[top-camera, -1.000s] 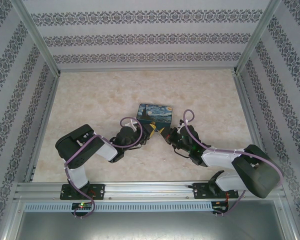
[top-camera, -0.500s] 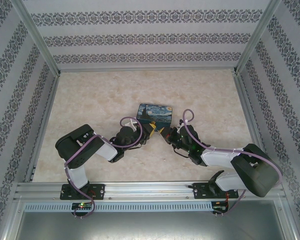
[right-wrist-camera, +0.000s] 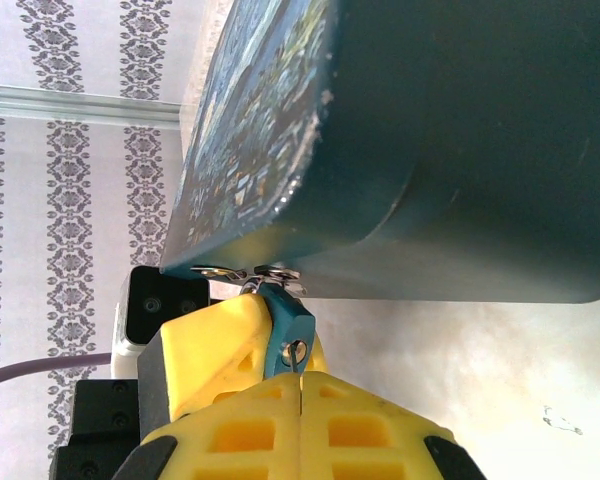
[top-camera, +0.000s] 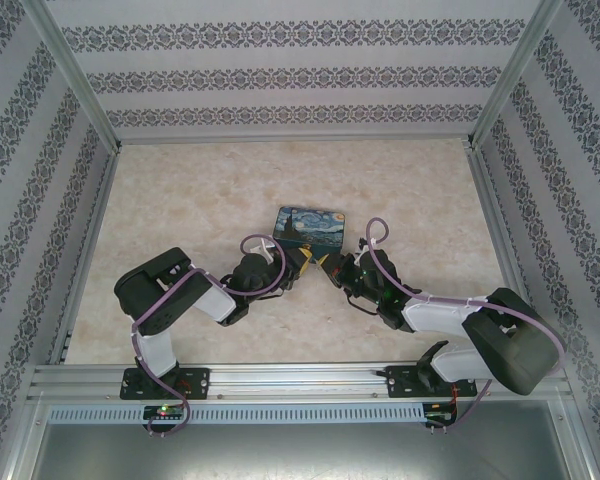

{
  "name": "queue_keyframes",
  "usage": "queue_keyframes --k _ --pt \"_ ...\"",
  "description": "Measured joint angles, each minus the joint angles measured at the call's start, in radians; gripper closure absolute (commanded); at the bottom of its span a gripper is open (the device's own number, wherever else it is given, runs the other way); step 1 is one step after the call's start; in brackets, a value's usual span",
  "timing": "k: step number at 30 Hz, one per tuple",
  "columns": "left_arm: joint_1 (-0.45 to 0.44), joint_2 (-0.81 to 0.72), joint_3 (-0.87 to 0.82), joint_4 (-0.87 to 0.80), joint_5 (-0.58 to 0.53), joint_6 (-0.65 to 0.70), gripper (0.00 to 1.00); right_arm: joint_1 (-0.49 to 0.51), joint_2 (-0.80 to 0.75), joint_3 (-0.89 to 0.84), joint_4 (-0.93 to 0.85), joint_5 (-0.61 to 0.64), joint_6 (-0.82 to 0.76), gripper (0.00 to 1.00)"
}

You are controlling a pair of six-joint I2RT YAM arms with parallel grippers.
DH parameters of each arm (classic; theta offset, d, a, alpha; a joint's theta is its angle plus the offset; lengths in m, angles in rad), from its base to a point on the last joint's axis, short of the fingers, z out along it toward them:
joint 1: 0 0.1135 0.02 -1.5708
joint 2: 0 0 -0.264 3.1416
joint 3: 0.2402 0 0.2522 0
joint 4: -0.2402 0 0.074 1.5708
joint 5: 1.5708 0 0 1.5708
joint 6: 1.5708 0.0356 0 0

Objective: Unlock a padlock with a key

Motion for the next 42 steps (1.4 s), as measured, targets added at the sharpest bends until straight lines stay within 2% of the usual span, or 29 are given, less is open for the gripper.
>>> queue_keyframes --k 20,42 --pt "-0.001 0.007 0.006 0.023 -0.002 -0.048 1.00 -0.001 0.008 0.002 0.010 0.002 0.001 1.00" --pt "-0.007 0.006 0.022 0.058 -0.025 -0.068 1.00 -0.073 0.008 0.004 0.057 -0.047 0.106 1.00"
